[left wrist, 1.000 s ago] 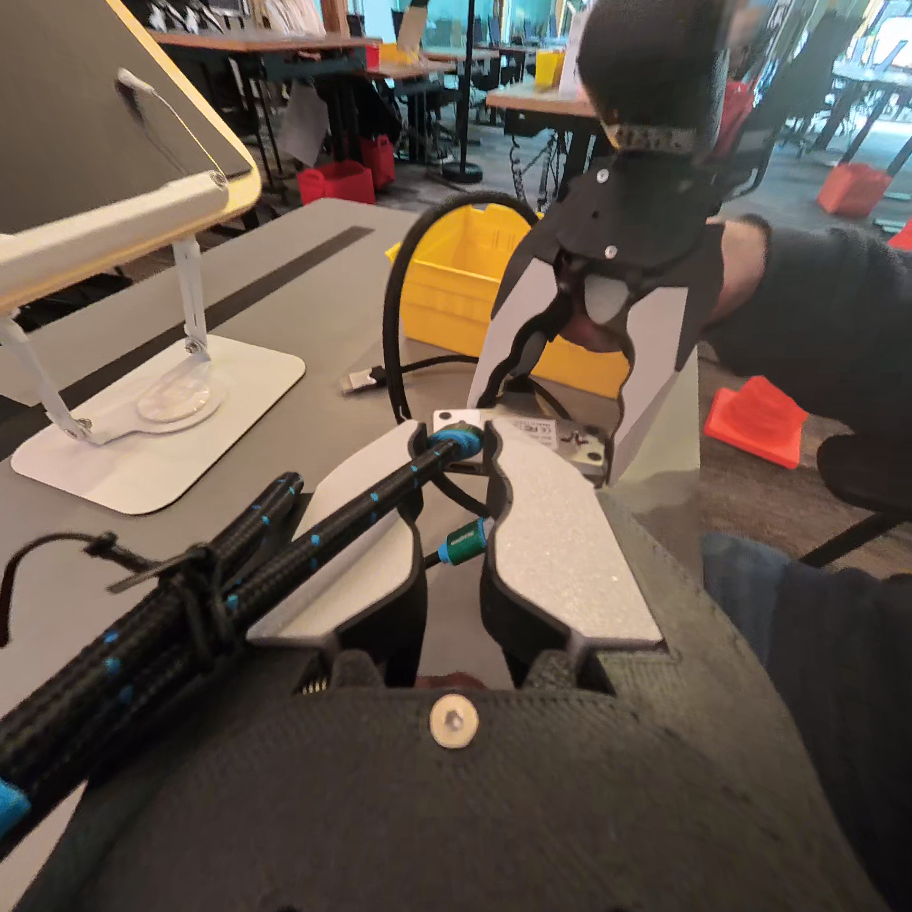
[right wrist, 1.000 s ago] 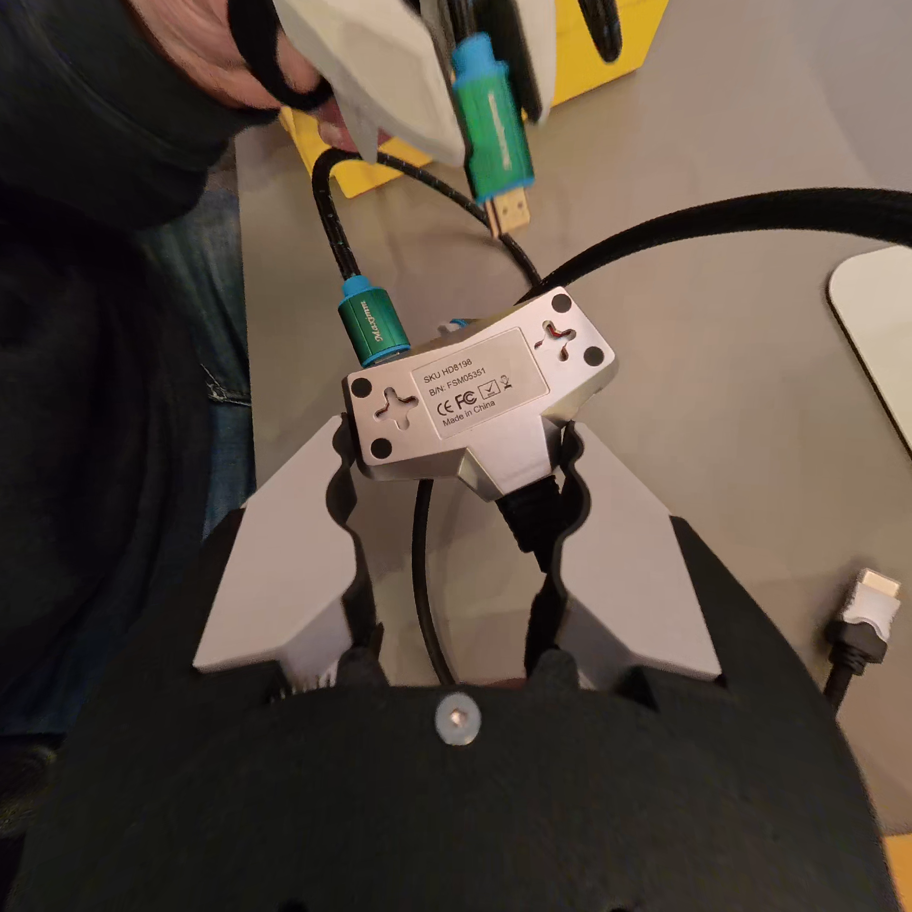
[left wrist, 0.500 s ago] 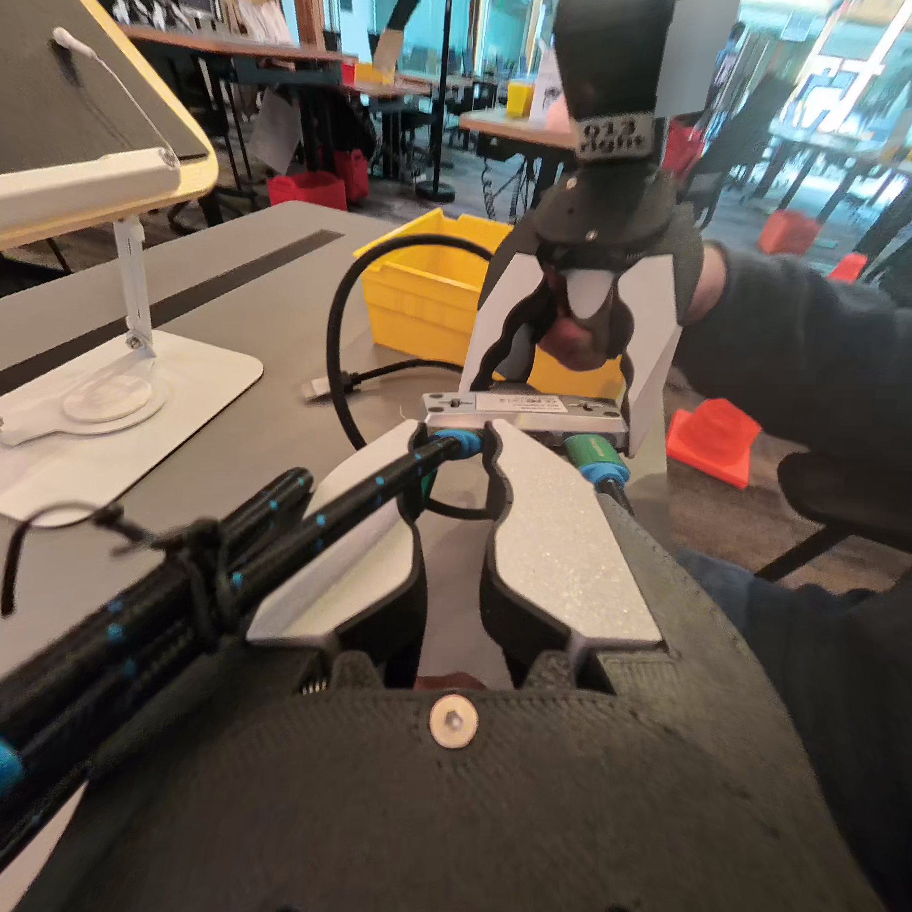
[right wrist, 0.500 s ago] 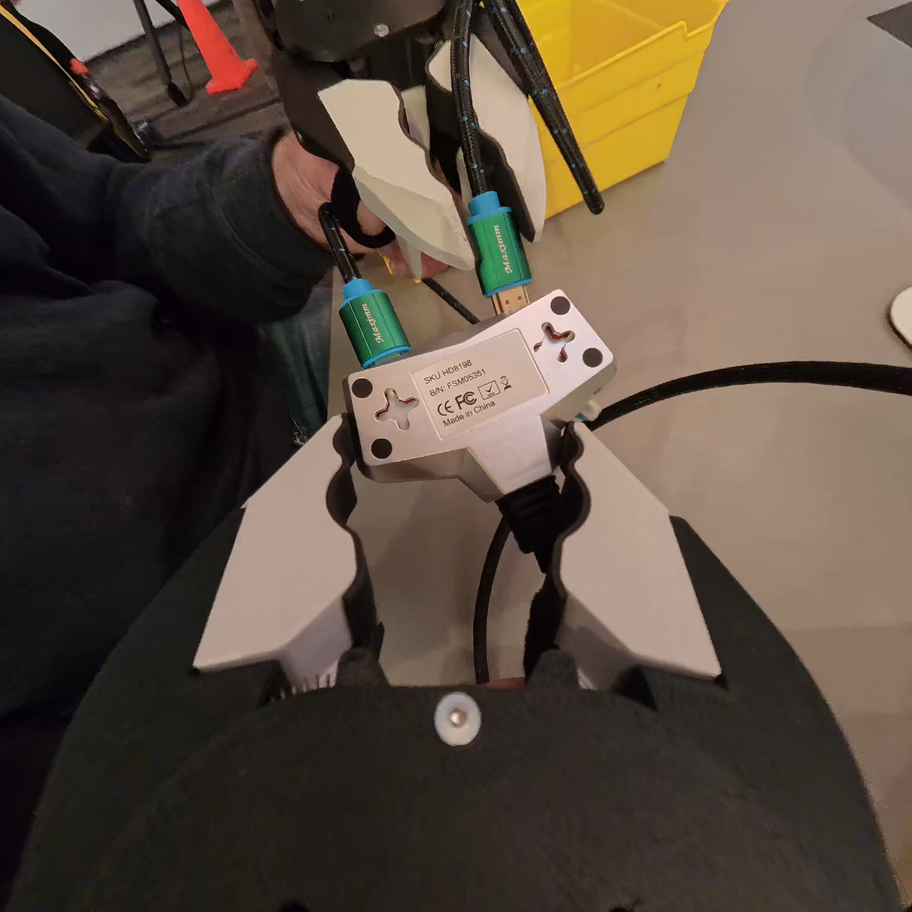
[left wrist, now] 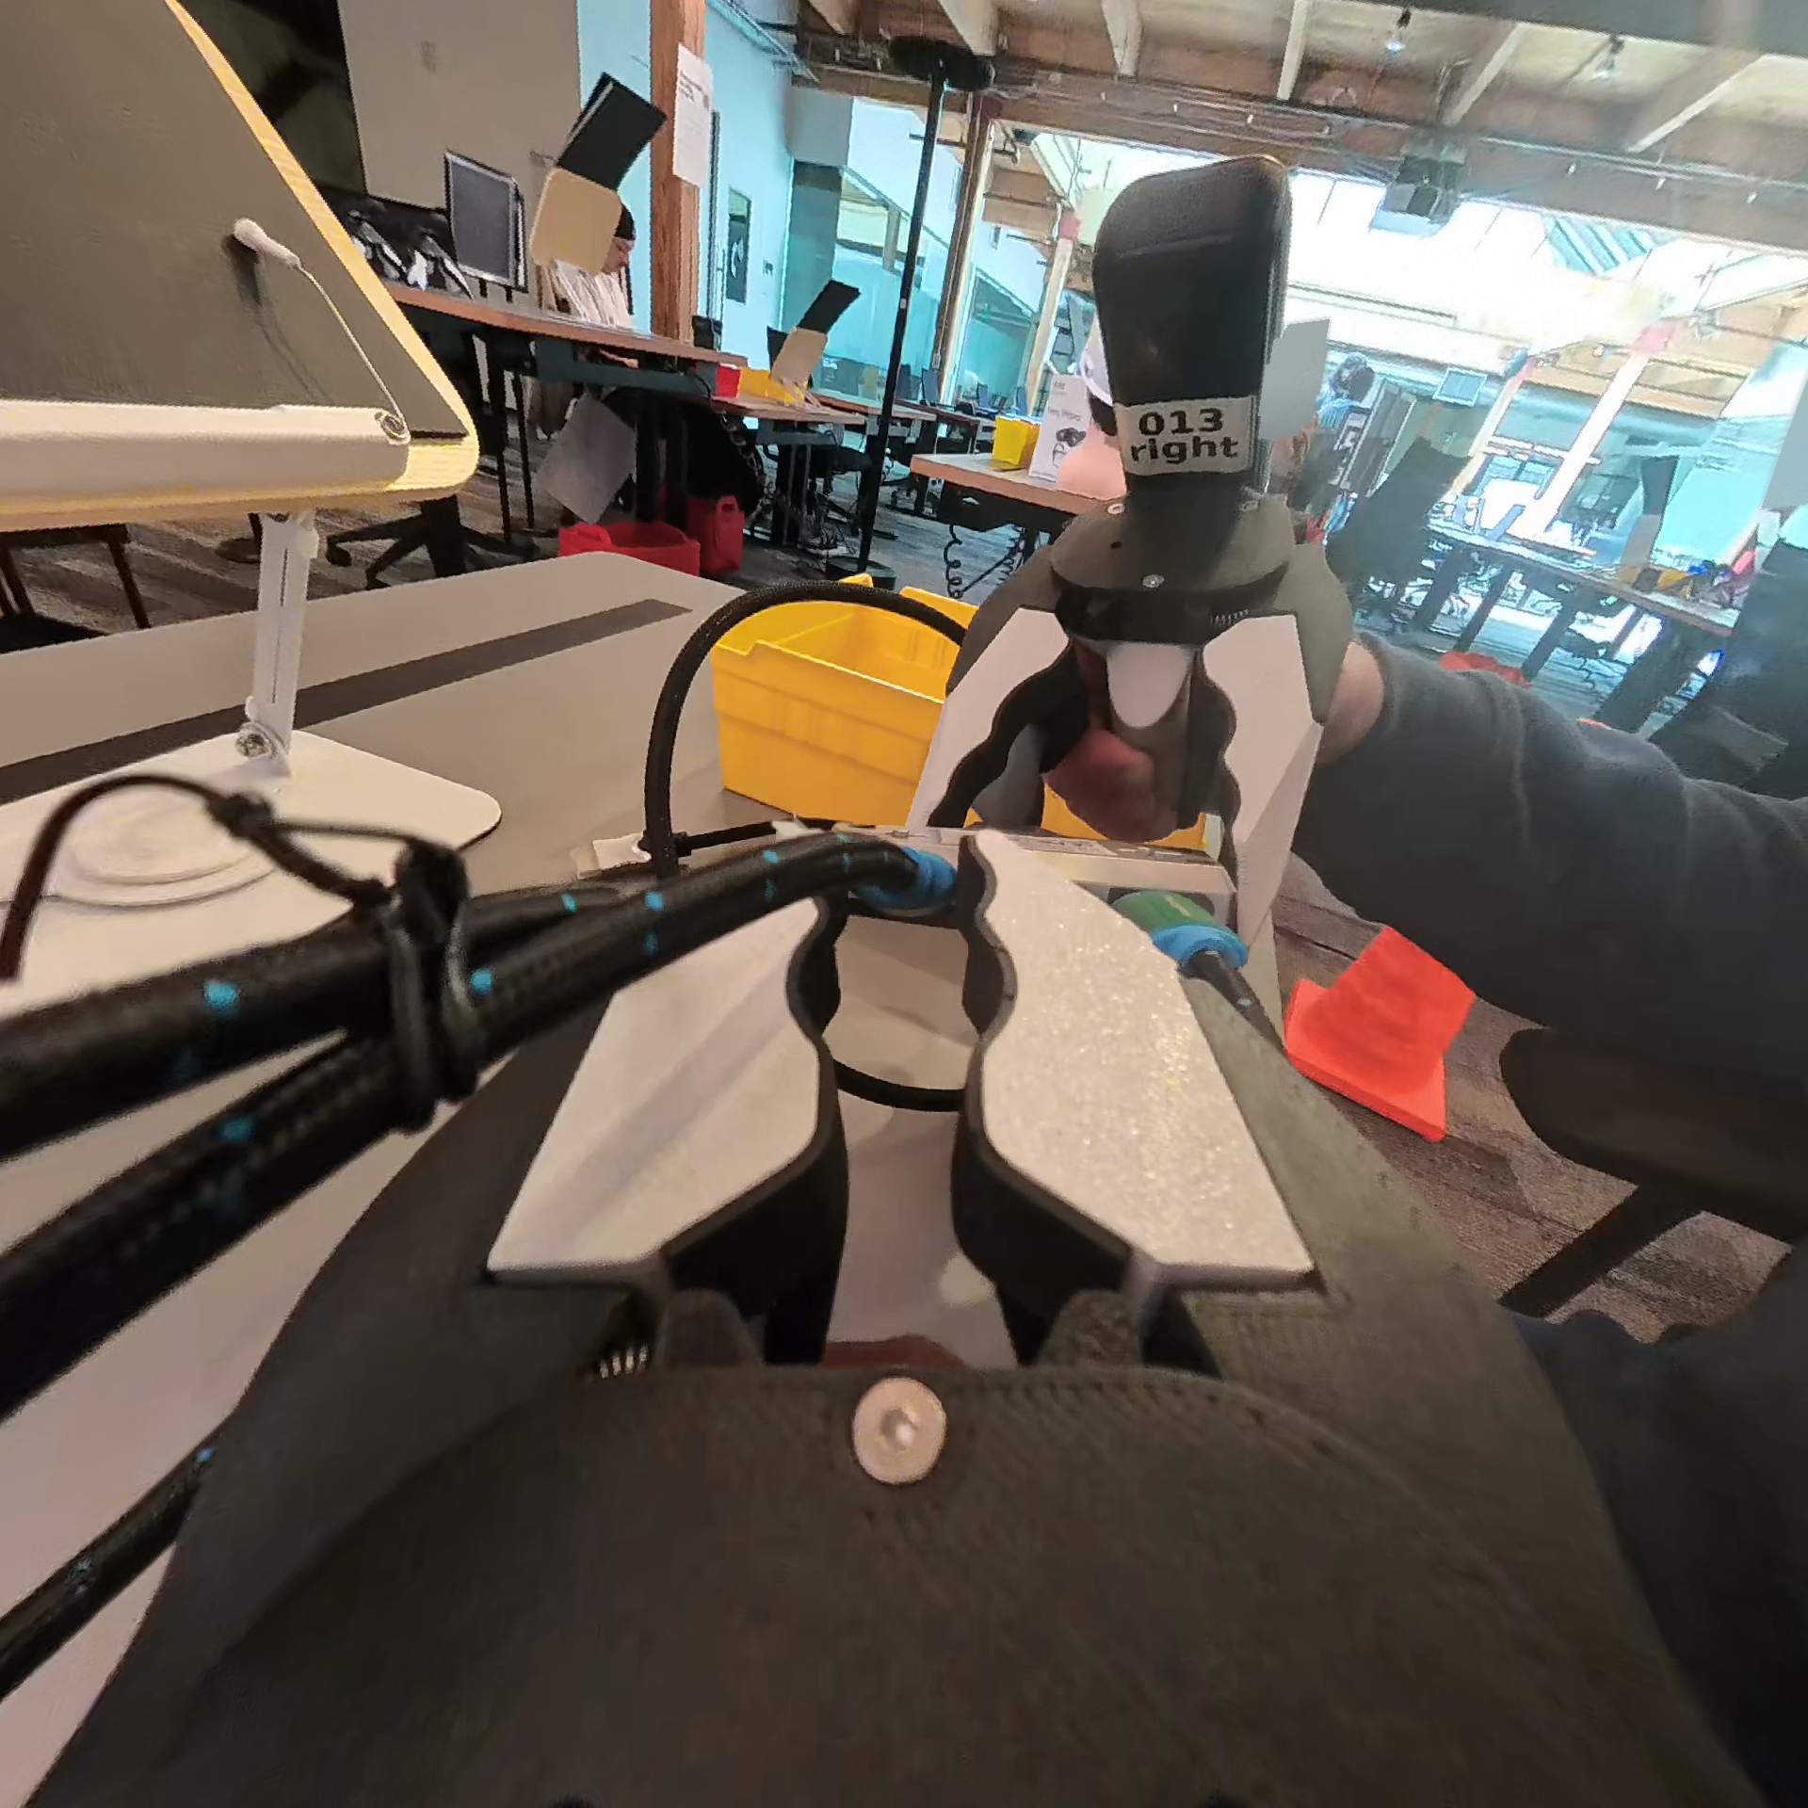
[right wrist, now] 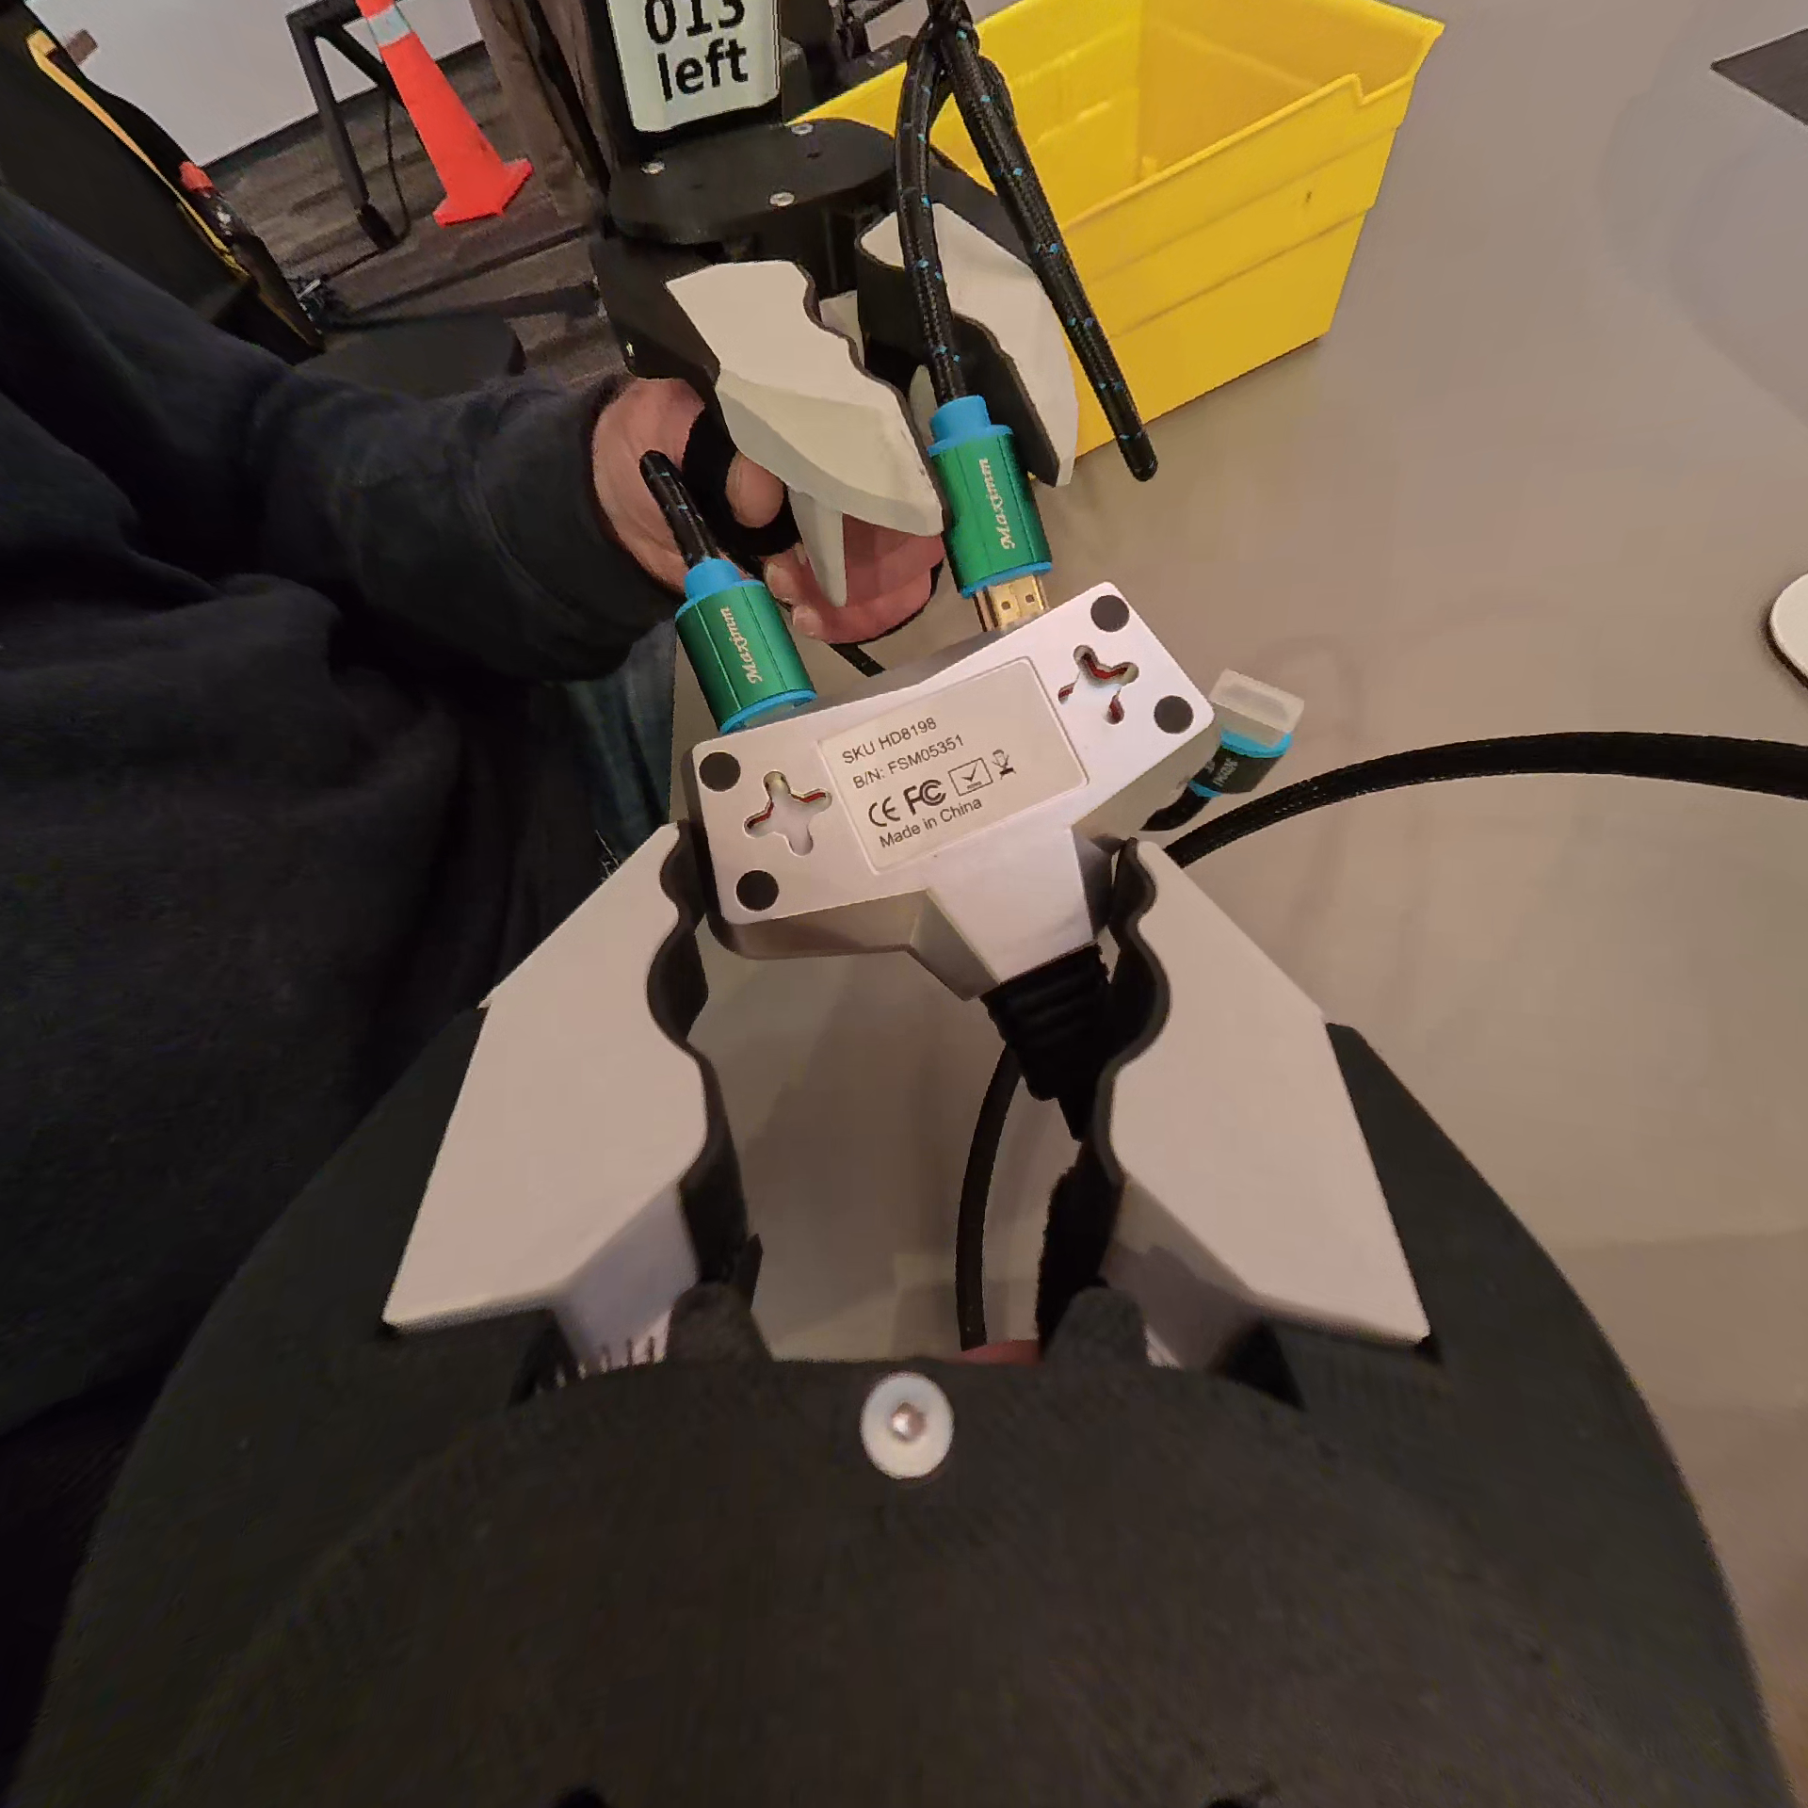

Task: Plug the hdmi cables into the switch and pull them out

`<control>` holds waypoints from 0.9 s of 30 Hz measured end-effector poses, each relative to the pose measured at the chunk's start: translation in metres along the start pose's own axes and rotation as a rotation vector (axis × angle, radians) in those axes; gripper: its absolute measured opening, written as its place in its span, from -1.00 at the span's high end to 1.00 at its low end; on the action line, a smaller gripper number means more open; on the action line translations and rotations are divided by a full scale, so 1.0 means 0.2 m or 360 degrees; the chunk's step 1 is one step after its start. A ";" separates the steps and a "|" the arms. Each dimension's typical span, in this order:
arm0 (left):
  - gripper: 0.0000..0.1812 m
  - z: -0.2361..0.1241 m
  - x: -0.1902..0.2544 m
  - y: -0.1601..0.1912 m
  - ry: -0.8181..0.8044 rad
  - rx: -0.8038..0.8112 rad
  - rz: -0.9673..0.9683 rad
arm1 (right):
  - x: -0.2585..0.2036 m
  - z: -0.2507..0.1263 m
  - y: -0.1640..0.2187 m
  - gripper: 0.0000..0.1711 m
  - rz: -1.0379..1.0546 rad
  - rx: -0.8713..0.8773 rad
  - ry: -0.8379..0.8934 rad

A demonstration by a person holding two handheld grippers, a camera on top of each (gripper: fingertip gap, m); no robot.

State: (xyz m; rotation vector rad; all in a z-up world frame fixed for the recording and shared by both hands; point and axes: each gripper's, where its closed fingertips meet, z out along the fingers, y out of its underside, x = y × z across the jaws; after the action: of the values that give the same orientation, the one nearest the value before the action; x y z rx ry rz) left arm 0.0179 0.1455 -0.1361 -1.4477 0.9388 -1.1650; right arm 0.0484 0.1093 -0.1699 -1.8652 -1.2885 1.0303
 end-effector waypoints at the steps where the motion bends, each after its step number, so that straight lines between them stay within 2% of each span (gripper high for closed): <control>1: 0.77 0.00 0.00 -0.01 0.0006 0.0019 -0.0005 | 0.00 0.00 0.00 0.05 0.0001 0.0007 -0.0006; 9: 0.77 -0.01 0.01 -0.02 0.0070 0.0171 -0.0089 | -0.01 -0.02 -0.03 0.05 0.0002 0.0053 -0.0008; 27: 0.77 -0.03 0.01 -0.02 0.0078 0.0270 -0.0059 | -0.02 -0.02 -0.05 0.05 0.0021 0.0082 -0.0022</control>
State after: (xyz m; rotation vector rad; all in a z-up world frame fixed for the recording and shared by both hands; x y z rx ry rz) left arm 0.0121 0.1426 -0.1309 -1.3101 0.8283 -1.2814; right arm 0.0463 0.1084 -0.1598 -1.8330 -1.2474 1.0750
